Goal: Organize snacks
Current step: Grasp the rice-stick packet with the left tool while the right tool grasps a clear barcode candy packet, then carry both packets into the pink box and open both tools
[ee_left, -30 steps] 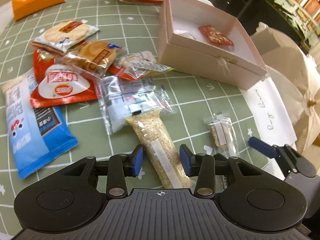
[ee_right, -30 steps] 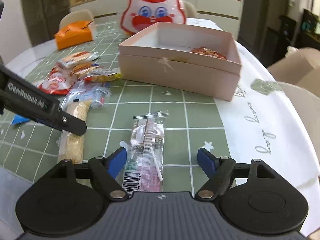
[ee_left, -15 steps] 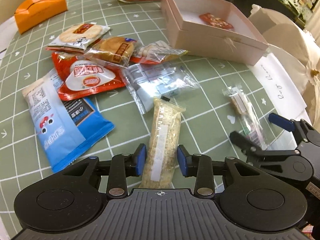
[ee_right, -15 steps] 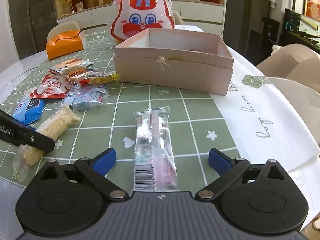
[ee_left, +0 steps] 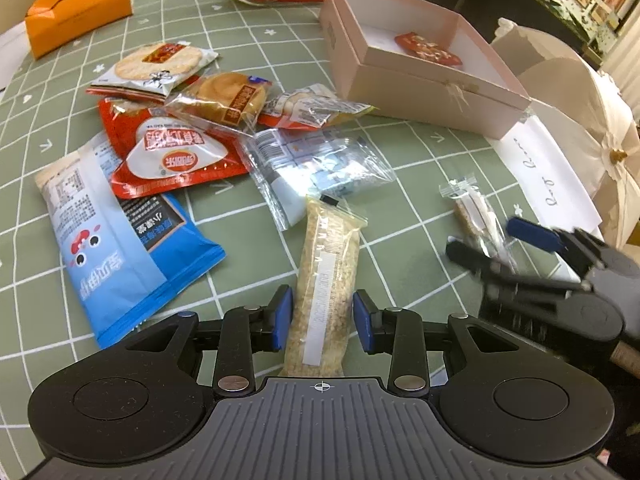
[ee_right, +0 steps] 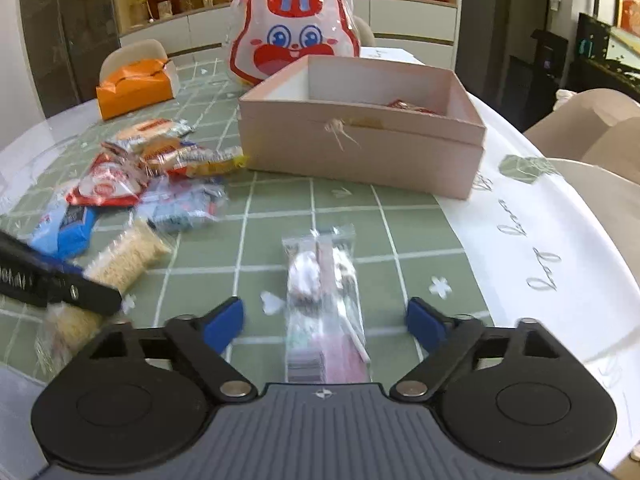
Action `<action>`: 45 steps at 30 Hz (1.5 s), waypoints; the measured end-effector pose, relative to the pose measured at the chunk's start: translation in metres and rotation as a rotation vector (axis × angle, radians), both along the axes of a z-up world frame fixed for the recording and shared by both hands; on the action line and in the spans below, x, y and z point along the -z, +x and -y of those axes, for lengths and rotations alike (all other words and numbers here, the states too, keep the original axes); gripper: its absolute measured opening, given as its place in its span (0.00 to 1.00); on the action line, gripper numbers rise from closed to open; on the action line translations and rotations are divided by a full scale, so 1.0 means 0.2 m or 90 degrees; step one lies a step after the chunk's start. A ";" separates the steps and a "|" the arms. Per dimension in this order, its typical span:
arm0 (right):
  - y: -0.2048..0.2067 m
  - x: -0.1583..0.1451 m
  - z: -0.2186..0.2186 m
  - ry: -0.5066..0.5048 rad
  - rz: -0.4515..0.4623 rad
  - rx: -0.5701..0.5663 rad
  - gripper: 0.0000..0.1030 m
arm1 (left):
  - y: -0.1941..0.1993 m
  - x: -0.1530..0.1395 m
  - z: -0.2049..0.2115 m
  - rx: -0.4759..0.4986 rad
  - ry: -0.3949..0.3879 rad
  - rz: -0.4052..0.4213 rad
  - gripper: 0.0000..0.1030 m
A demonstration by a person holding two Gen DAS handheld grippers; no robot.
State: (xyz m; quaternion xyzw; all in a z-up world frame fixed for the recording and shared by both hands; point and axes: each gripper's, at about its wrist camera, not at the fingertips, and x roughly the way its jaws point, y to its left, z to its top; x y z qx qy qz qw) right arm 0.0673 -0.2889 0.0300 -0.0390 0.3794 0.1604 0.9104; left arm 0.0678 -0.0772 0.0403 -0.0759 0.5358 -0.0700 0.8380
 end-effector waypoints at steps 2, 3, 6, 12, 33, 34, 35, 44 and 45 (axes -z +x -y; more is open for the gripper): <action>0.03 -0.02 -0.01 -0.010 -0.007 -0.006 0.45 | 0.00 0.00 0.01 0.005 0.009 0.003 0.36; 0.03 -0.03 -0.03 -0.021 -0.009 -0.010 0.37 | 0.00 0.00 0.02 0.007 0.014 0.004 0.36; 0.01 -0.04 -0.03 -0.020 -0.021 -0.021 0.36 | -0.01 0.00 0.02 0.007 0.018 0.006 0.36; -0.04 -0.12 0.00 0.005 -0.038 -0.035 0.36 | -0.02 0.00 0.04 0.007 0.037 0.018 0.33; 0.64 -0.89 0.31 0.053 0.102 -0.039 0.36 | 0.83 -0.59 0.13 -0.003 -0.174 0.206 0.32; 0.74 -0.88 0.31 0.051 0.090 -0.039 0.36 | 0.94 -0.54 0.15 -0.007 -0.182 0.189 0.32; 0.82 -0.86 0.31 0.053 0.075 -0.039 0.36 | 1.03 -0.47 0.17 -0.014 -0.186 0.169 0.32; 1.16 -0.39 0.23 0.038 -0.047 -0.082 0.40 | 1.20 -0.13 0.20 -0.019 -0.214 0.116 0.28; 1.16 -0.37 0.22 0.042 -0.058 -0.084 0.41 | 1.16 -0.17 0.16 -0.026 -0.208 0.139 0.28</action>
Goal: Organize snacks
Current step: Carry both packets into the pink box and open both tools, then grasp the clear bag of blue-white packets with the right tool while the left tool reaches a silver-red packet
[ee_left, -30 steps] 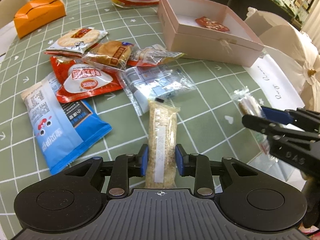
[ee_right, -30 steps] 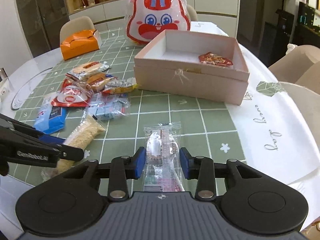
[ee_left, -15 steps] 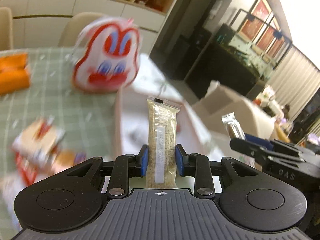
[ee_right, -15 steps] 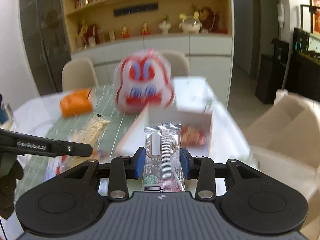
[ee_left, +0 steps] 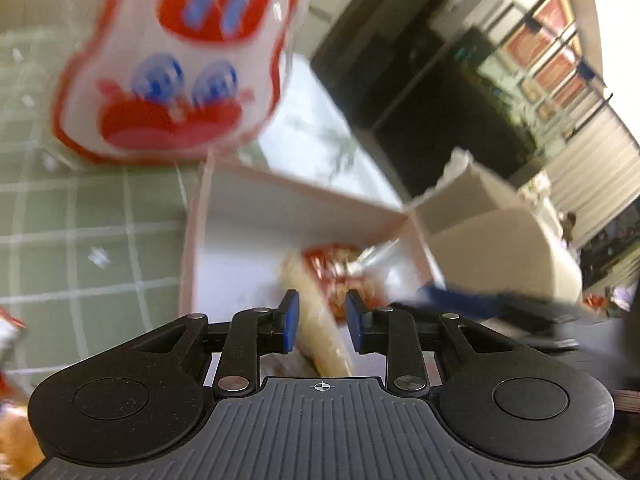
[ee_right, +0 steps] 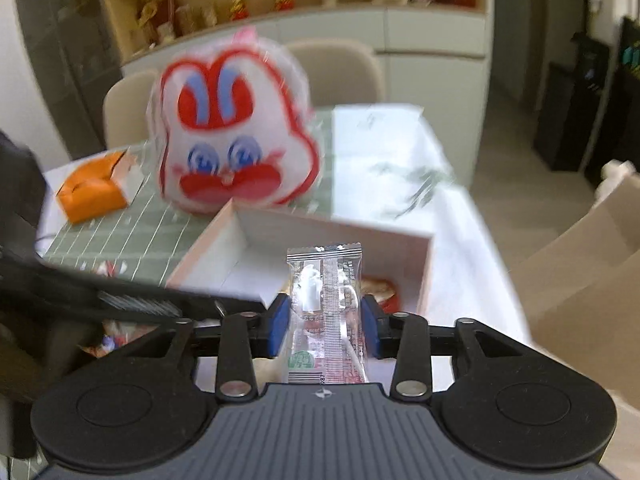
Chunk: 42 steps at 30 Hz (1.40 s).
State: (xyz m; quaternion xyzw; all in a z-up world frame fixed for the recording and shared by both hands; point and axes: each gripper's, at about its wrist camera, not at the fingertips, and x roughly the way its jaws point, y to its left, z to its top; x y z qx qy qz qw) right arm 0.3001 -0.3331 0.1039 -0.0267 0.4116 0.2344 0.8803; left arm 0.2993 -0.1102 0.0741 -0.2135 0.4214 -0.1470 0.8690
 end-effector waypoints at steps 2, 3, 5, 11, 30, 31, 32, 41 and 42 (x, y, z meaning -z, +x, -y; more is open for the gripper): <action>0.01 0.03 -0.02 0.003 -0.007 0.009 0.43 | -0.08 -0.07 -0.07 -0.025 0.018 0.034 0.28; -0.01 0.03 -0.02 -0.001 -0.001 0.014 0.44 | -0.12 -0.09 -0.11 -0.040 0.028 0.045 0.28; -0.09 0.00 -0.03 -0.003 0.025 0.016 0.46 | -0.20 -0.10 -0.20 -0.089 0.062 0.053 0.28; -0.48 -0.10 -0.07 0.039 0.076 -0.035 0.60 | -0.41 0.03 -0.38 -0.107 0.080 0.001 0.28; -0.85 0.34 -0.77 -0.018 -0.030 -0.126 0.76 | -0.84 0.12 -0.64 -0.069 0.042 -0.045 0.27; -0.87 0.34 -0.76 -0.019 -0.031 -0.126 0.75 | -0.83 0.11 -0.63 -0.062 0.040 -0.040 0.27; -0.89 0.33 -0.74 -0.018 -0.035 -0.126 0.75 | -0.81 0.11 -0.61 -0.054 0.039 -0.035 0.27; -1.08 0.30 -0.38 -0.080 -0.009 -0.082 0.74 | -0.55 0.15 -0.34 0.013 0.146 -0.007 0.27; -1.08 0.30 -0.34 -0.083 -0.007 -0.073 0.75 | -0.53 0.17 -0.33 0.019 0.154 -0.021 0.27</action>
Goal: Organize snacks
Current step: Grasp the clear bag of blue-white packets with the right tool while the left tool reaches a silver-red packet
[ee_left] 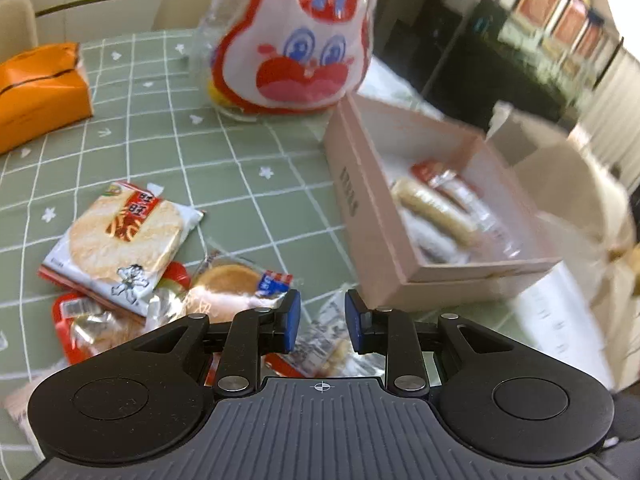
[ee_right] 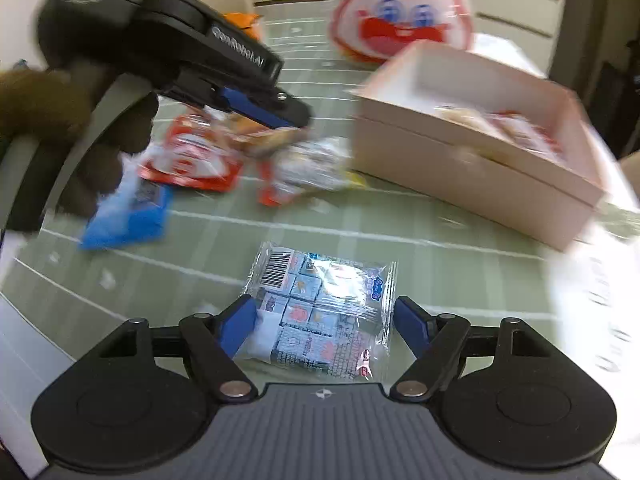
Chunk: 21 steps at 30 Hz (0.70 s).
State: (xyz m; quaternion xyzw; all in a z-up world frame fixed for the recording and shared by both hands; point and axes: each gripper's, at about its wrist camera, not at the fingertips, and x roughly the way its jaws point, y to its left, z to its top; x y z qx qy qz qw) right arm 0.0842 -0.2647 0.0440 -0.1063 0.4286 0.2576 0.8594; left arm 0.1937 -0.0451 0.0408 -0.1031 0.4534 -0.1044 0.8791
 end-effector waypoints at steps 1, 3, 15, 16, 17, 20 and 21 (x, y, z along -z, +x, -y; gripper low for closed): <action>0.00 0.00 0.05 0.007 0.000 0.011 0.75 | 0.01 0.02 0.01 0.005 -0.001 -0.020 0.27; 0.03 0.02 0.14 0.030 -0.009 0.042 0.78 | -0.01 0.03 0.05 0.023 0.002 -0.044 0.27; -0.01 0.07 0.16 0.029 0.044 0.064 0.91 | -0.35 0.01 0.18 0.015 0.013 -0.079 0.28; -0.02 0.07 0.15 0.026 0.049 0.061 0.91 | -0.36 0.01 0.18 0.012 0.012 -0.080 0.28; -0.03 0.08 0.15 0.022 0.054 0.058 0.92 | -0.37 0.01 0.17 0.009 0.011 -0.081 0.28; -0.04 0.09 0.14 0.018 0.067 0.057 0.93 | -0.42 -0.01 0.15 -0.004 0.014 -0.078 0.28; -0.04 0.10 0.14 0.018 0.067 0.056 0.94 | -0.43 -0.02 0.14 -0.006 0.015 -0.074 0.28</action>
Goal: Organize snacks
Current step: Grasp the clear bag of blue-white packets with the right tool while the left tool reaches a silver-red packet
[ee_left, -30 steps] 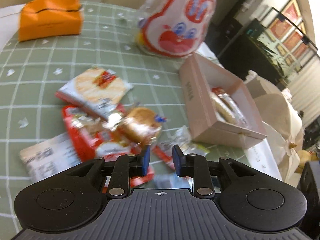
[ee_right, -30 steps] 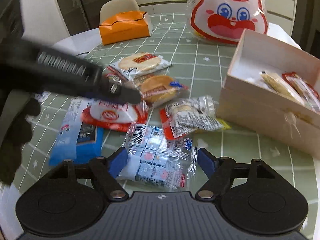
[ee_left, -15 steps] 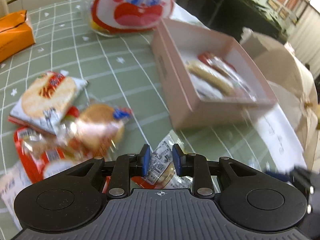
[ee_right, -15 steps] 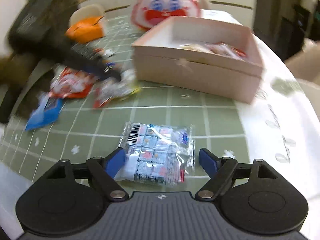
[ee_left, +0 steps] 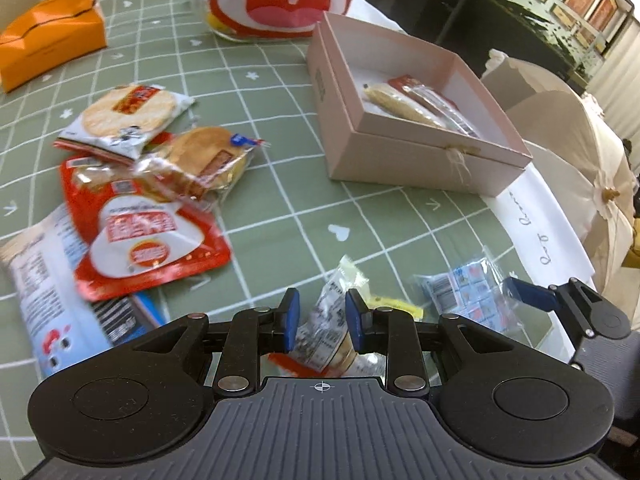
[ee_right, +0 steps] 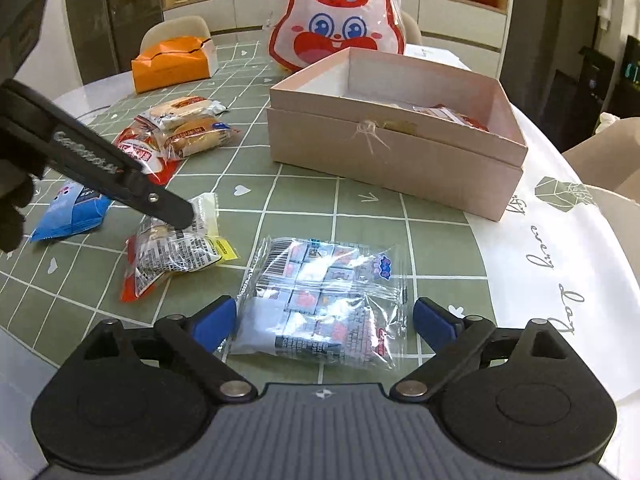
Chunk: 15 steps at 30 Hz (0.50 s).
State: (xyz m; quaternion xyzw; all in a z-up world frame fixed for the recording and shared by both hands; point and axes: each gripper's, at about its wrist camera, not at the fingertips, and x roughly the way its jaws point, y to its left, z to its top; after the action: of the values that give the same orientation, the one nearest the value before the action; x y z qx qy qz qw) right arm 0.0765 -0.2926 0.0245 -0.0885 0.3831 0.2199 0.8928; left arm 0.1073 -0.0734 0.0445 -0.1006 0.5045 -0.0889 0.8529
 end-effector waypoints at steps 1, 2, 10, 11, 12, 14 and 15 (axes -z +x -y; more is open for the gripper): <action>0.00 0.00 0.00 -0.002 0.001 -0.002 0.94 | -0.02 -0.02 -0.01 -0.001 0.004 0.006 0.28; 0.00 0.00 -0.01 -0.002 0.002 -0.001 0.95 | -0.04 -0.03 -0.01 0.001 0.010 0.013 0.28; -0.02 0.02 -0.01 0.003 0.013 0.007 0.98 | -0.28 -0.07 0.09 0.156 0.126 0.040 0.28; -0.02 0.02 -0.01 0.003 0.011 0.006 0.98 | -0.31 -0.05 0.12 0.183 0.145 0.034 0.28; -0.02 0.01 0.00 0.002 0.008 0.004 0.98 | -0.34 -0.03 0.15 0.209 0.162 0.027 0.28; -0.02 0.01 0.01 -0.001 0.001 0.000 0.98 | -0.36 0.02 0.20 0.249 0.181 0.016 0.28; -0.02 0.01 0.01 -0.003 -0.002 -0.002 0.97 | -0.37 0.02 0.22 0.258 0.183 0.028 0.28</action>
State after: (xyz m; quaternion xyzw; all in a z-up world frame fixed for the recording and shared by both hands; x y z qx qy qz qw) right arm 0.0717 -0.2952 0.0233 -0.0906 0.3847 0.2205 0.8917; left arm 0.0325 -0.1173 0.0405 0.1269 0.5034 -0.1873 0.8339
